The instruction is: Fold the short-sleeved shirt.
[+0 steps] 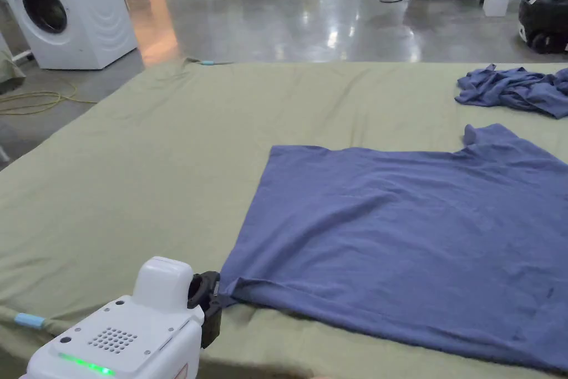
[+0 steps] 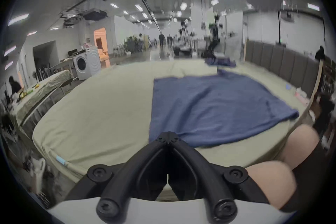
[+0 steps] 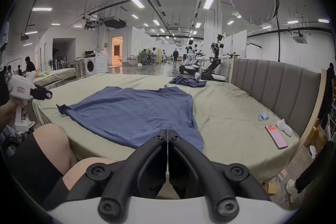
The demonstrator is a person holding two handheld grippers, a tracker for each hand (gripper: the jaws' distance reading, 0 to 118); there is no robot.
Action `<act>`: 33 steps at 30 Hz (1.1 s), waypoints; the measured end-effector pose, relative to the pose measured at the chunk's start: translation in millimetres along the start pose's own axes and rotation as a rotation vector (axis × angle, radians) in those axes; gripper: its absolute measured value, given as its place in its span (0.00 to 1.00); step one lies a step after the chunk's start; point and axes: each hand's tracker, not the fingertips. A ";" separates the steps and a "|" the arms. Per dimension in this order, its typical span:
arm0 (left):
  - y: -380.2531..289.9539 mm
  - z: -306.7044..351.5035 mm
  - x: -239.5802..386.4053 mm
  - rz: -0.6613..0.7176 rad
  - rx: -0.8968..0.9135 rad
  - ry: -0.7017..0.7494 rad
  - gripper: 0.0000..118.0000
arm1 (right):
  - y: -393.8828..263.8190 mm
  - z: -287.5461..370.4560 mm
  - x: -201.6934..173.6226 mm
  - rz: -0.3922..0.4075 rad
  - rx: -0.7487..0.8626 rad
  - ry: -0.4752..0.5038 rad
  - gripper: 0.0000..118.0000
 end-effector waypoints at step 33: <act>7.9 -44.4 -5.5 0.042 -0.099 -0.079 0.03 | -50.4 -86.7 59.8 -0.061 -0.313 -0.066 0.99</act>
